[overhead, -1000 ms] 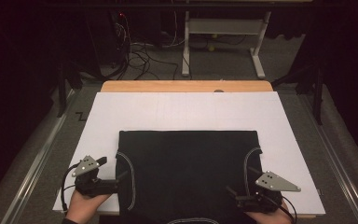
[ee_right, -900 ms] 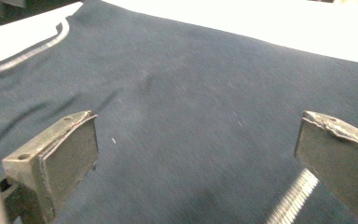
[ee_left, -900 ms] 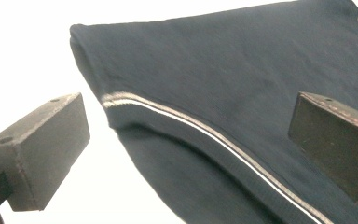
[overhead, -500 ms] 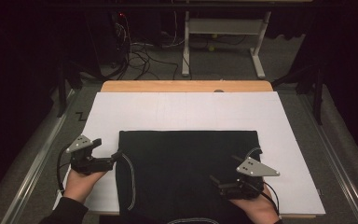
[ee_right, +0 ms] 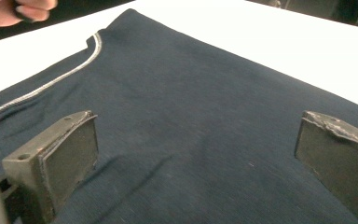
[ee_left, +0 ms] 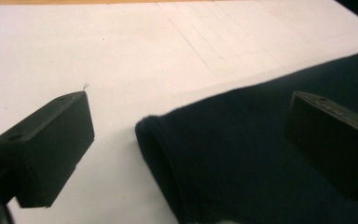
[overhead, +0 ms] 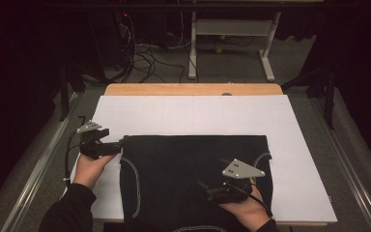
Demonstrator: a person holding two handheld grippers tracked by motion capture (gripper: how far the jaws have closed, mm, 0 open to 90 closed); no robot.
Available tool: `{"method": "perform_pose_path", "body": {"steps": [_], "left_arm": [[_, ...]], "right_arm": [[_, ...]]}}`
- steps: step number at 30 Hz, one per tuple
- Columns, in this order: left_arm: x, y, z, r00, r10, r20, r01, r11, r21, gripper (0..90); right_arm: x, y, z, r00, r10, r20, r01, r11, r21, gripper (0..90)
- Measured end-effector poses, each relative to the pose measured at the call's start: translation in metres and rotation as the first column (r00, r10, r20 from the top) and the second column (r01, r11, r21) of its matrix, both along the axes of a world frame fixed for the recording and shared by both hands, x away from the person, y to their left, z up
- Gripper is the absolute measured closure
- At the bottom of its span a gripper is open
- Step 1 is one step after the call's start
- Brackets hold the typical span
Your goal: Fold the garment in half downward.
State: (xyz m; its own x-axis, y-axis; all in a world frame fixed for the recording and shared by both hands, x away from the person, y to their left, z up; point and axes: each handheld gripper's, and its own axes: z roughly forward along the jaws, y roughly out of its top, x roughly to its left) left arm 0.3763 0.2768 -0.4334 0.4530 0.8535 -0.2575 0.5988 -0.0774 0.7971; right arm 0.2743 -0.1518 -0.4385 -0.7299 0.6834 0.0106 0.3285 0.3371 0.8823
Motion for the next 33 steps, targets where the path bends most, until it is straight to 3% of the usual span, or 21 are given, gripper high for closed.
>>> {"method": "perform_pose_path", "body": {"steps": [3,9,11,13,17,25,30,33], "left_arm": [[0.011,0.003,-0.002,0.9996,0.014,-0.024,-0.015,0.9998,-0.011,0.7],[0.03,0.003,-0.02,0.9945,0.039,-0.097,-0.041,0.999,-0.018,13.1],[0.035,-0.002,-0.029,0.9903,0.038,-0.133,-0.036,0.9992,0.016,17.7],[0.04,-0.006,-0.037,0.9869,0.016,-0.161,-0.014,0.9998,0.014,18.8],[0.044,-0.012,-0.046,0.9846,0.014,-0.174,-0.007,0.9991,0.042,30.2],[0.041,-0.02,-0.049,0.9886,-0.02,-0.149,0.034,0.9948,0.095,49.6],[0.036,-0.022,-0.052,0.9911,-0.053,-0.122,0.067,0.9918,0.109,69.0],[0.032,-0.023,-0.052,0.9932,-0.052,-0.104,0.064,0.9912,0.115,73.7]], "right_arm": [[0.001,0.01,0.0,0.9998,0.018,-0.002,-0.018,0.9998,-0.008,0.1],[0.003,0.025,0.0,0.9992,0.04,-0.009,-0.04,0.9991,-0.016,0.2],[0.003,0.029,0.001,0.999,0.044,-0.01,-0.044,0.9989,-0.016,0.2],[0.003,0.031,0.0,0.9989,0.044,-0.016,-0.044,0.9988,-0.019,0.2],[0.005,0.035,-0.003,0.9983,0.049,-0.033,-0.05,0.9978,-0.043,0.2],[0.002,0.048,-0.004,0.9965,0.073,-0.041,-0.075,0.9958,-0.053,0.2],[-0.006,0.065,-0.006,0.9931,0.111,-0.04,-0.113,0.9921,-0.055,0.2],[-0.01,0.077,-0.008,0.9905,0.129,-0.049,-0.132,0.9894,-0.061,0.2]]}}
